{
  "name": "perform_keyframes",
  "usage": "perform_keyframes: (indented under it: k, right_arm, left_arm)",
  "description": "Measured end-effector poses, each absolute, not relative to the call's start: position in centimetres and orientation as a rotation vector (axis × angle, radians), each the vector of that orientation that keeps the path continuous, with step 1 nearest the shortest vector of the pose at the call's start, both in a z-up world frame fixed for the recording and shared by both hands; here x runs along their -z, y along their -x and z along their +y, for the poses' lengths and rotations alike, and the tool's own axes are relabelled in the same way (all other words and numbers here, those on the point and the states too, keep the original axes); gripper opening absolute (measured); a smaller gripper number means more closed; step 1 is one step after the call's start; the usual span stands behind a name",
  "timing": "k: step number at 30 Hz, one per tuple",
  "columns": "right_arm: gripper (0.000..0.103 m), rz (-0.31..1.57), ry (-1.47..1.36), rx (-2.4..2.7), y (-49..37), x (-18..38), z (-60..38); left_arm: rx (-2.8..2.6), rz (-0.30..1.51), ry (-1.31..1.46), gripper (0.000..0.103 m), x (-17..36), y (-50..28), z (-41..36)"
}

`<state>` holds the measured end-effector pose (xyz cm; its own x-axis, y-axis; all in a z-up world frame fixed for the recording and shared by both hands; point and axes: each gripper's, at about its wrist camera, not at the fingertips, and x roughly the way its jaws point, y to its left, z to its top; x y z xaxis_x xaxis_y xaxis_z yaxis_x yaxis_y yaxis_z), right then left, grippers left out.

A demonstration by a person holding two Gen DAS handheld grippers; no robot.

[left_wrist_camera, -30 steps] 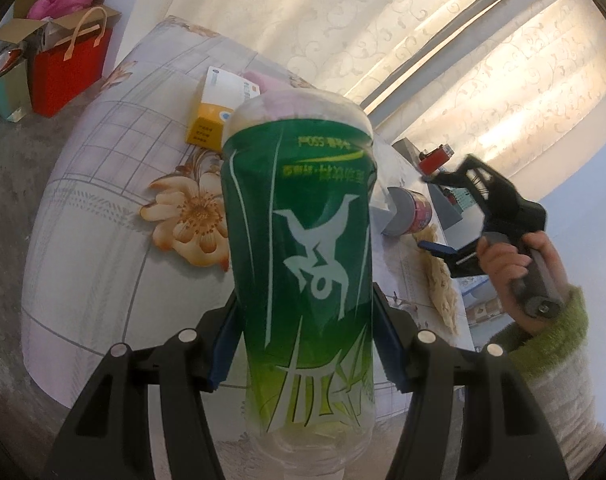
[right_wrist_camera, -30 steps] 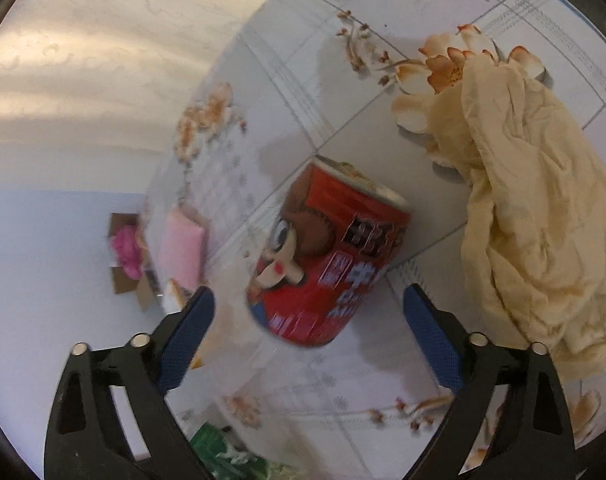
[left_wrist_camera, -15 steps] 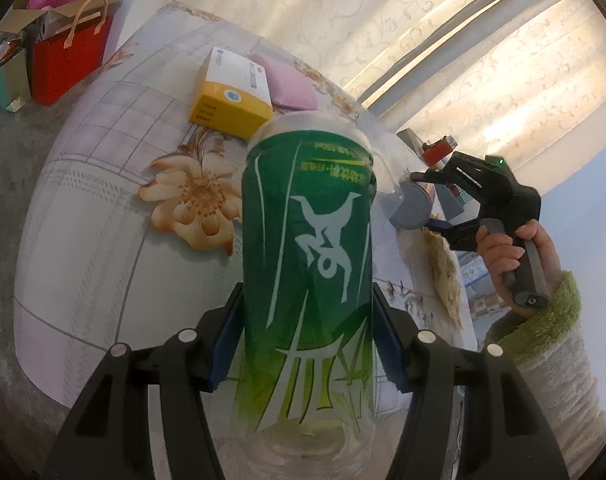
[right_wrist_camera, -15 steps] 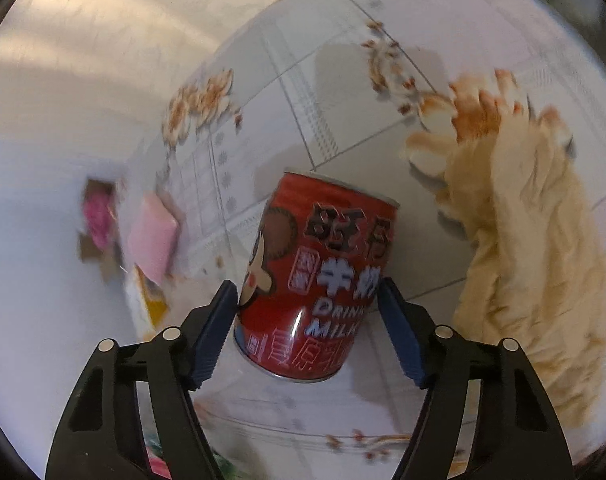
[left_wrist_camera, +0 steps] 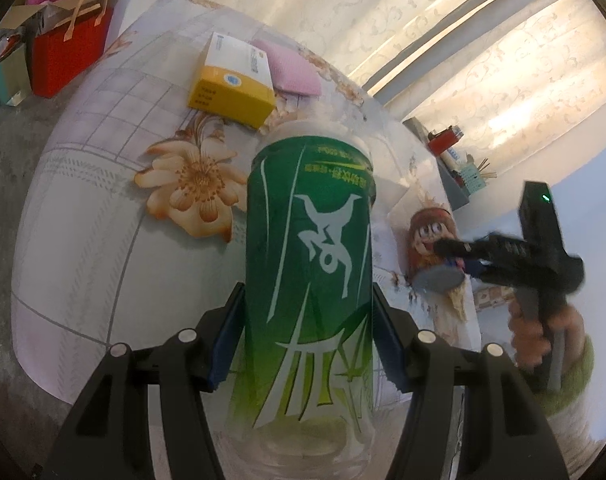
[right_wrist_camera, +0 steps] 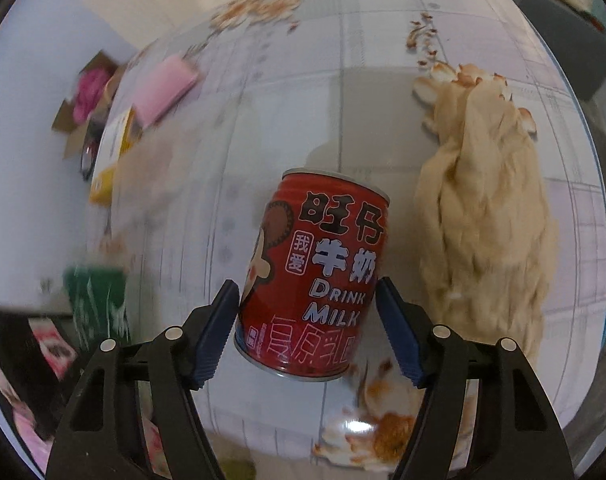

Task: Collect trash
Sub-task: 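Hold the green bottle in the left gripper while the right gripper approaches the red milk can, then close the right gripper on the red Drink Milk can and lift it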

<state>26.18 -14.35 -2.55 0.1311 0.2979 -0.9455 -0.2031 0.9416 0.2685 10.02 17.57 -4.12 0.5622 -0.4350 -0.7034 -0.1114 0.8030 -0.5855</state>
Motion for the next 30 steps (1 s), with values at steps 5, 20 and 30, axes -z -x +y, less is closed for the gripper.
perform_keyframes:
  k: [5, 20, 30]
  right_arm:
    - [0.066, 1.324, 0.012, -0.379, -23.2, 2.6, -13.5]
    - [0.061, 1.216, -0.238, -0.464, -20.9, 2.4, -17.6]
    - [0.063, 1.257, -0.254, -0.498, -20.7, 3.2, -17.9]
  left_arm:
    - [0.183, 1.007, 0.615, 0.058, 4.5, -10.4, 16.9]
    - [0.197, 0.967, 0.626, 0.056, 3.1, -10.1, 15.5]
    - [0.211, 0.946, 0.555, 0.055, 1.7, -10.4, 13.3]
